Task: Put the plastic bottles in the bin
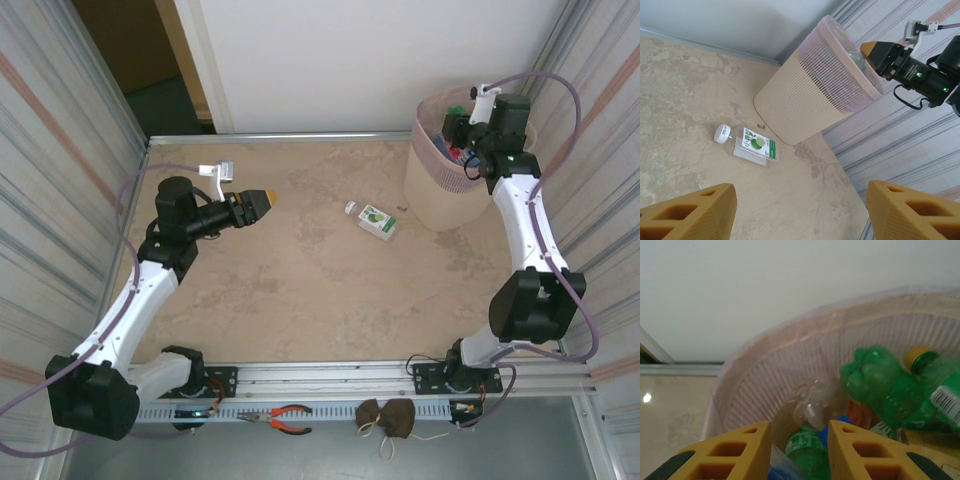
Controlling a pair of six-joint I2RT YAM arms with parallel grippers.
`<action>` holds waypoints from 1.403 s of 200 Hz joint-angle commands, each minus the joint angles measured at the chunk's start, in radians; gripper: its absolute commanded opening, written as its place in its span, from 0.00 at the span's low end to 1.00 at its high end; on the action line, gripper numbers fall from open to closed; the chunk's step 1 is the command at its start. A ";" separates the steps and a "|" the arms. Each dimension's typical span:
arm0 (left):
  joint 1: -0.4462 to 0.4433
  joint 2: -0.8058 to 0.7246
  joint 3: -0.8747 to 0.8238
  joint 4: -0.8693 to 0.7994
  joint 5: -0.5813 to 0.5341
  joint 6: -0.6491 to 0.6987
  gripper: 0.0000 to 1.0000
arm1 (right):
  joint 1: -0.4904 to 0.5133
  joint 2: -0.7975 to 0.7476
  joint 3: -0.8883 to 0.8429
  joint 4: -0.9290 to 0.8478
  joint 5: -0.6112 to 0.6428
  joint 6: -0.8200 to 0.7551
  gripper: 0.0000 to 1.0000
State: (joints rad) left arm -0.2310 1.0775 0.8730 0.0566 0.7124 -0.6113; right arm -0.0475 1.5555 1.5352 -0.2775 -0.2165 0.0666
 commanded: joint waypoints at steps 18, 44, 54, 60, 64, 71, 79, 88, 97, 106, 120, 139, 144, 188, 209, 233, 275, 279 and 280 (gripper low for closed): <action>-0.003 0.000 -0.006 0.026 0.001 -0.007 0.69 | 0.039 0.012 0.022 -0.218 0.133 -0.145 0.32; -0.003 0.002 -0.011 0.037 -0.001 -0.011 0.69 | 0.035 0.006 -0.020 -0.246 0.192 -0.179 0.32; -0.004 0.004 -0.010 0.040 0.001 -0.013 0.69 | 0.033 0.010 -0.027 -0.265 0.213 -0.189 0.31; -0.005 0.008 -0.010 0.042 0.001 -0.013 0.69 | 0.031 0.013 -0.027 -0.277 0.220 -0.193 0.31; -0.005 0.008 -0.011 0.042 0.001 -0.013 0.69 | 0.030 0.015 -0.027 -0.284 0.226 -0.192 0.30; -0.004 0.008 -0.011 0.043 0.001 -0.013 0.69 | 0.028 0.015 -0.030 -0.291 0.235 -0.192 0.30; -0.007 0.009 -0.011 0.044 0.001 -0.012 0.69 | 0.024 0.012 -0.038 -0.290 0.236 -0.192 0.31; -0.007 0.008 -0.012 0.045 0.001 -0.013 0.69 | 0.018 0.016 -0.044 -0.279 0.221 -0.191 0.32; -0.008 0.009 -0.014 0.047 0.002 -0.015 0.69 | 0.009 0.027 -0.046 -0.262 0.184 -0.182 0.32; -0.009 0.010 -0.013 0.051 0.002 -0.017 0.69 | 0.001 0.044 -0.027 -0.265 0.143 -0.167 0.32; -0.010 0.009 -0.012 0.049 0.004 -0.015 0.69 | 0.001 0.064 0.015 -0.283 0.094 -0.149 0.31; -0.010 0.000 -0.015 0.046 0.001 -0.015 0.69 | 0.004 0.062 0.063 -0.285 0.037 -0.108 0.30; -0.010 -0.002 -0.016 0.045 0.000 -0.015 0.69 | 0.005 0.053 0.070 -0.277 0.024 -0.096 0.30; -0.009 -0.007 -0.012 0.035 -0.009 -0.007 0.69 | 0.005 -0.034 0.141 -0.211 -0.053 -0.019 0.34; -0.009 -0.004 -0.012 0.040 -0.009 -0.007 0.69 | 0.008 -0.055 0.176 -0.224 -0.094 -0.010 0.35; -0.009 -0.002 -0.012 0.040 -0.009 -0.004 0.70 | 0.028 -0.079 0.187 -0.242 -0.158 -0.014 0.35; -0.010 0.006 -0.012 0.046 -0.004 0.001 0.70 | 0.123 -0.085 0.181 -0.316 -0.248 -0.096 0.35; -0.010 0.008 -0.012 0.046 -0.003 0.001 0.70 | 0.138 -0.084 0.181 -0.327 -0.246 -0.112 0.35; -0.010 0.008 -0.012 0.046 -0.003 0.001 0.70 | 0.142 -0.084 0.180 -0.330 -0.246 -0.117 0.35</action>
State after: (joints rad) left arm -0.2314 1.0836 0.8700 0.0727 0.7090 -0.6182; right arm 0.0280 1.4746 1.6943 -0.5224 -0.3920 0.0151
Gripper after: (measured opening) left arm 0.697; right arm 0.353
